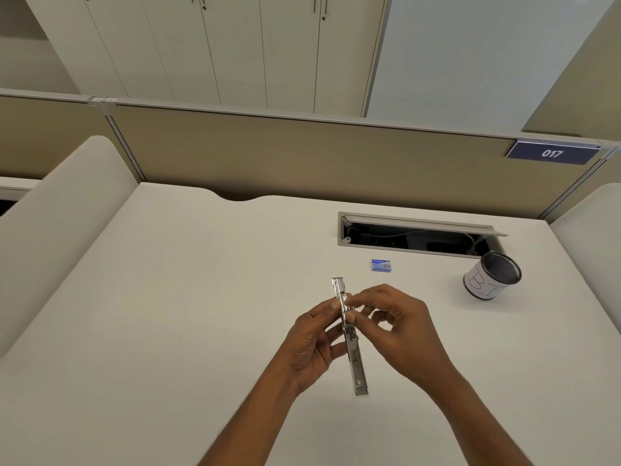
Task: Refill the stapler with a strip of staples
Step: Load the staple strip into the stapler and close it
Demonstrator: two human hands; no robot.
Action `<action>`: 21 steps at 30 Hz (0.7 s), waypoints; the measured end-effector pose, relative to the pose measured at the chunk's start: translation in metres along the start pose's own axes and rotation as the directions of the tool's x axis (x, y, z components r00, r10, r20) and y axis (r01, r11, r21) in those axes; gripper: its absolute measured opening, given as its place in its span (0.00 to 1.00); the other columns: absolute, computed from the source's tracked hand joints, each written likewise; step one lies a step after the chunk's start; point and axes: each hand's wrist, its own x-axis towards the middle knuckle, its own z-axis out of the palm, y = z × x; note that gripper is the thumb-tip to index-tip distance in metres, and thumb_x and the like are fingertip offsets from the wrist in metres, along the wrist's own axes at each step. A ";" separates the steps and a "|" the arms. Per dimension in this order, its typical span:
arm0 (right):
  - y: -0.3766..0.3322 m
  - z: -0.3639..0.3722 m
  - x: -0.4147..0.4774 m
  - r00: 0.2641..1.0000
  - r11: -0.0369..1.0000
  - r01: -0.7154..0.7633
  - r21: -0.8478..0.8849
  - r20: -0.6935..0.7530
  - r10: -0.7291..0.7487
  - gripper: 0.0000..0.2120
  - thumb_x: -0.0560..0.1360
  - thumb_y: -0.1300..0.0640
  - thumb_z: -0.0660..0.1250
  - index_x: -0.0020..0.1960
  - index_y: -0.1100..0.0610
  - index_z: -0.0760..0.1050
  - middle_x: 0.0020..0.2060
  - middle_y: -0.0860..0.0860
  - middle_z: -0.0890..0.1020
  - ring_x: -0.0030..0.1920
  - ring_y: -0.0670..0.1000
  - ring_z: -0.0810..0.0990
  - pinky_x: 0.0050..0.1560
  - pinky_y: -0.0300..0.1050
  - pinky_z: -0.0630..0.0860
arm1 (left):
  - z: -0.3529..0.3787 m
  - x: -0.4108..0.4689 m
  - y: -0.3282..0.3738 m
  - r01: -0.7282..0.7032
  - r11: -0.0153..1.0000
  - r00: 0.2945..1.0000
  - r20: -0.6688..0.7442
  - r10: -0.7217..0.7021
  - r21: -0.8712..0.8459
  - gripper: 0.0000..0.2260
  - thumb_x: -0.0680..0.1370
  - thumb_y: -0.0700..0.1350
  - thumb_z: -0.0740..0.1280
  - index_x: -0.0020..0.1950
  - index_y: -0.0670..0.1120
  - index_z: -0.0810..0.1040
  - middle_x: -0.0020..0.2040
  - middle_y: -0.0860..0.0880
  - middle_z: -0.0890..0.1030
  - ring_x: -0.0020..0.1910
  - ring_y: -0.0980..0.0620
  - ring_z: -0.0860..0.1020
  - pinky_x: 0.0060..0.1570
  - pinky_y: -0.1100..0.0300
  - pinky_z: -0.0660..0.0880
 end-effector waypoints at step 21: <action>0.015 0.029 0.014 0.985 1.000 -0.025 -0.010 -0.169 0.023 0.09 0.74 0.64 0.73 0.50 0.52 0.87 0.37 0.47 0.82 0.40 0.47 0.83 0.40 0.39 0.80 | 0.001 0.000 0.000 -0.002 1.000 1.000 -0.018 0.002 -0.019 0.28 0.68 0.51 0.83 0.65 0.43 0.84 0.62 0.41 0.83 0.57 0.46 0.83 0.51 0.48 0.84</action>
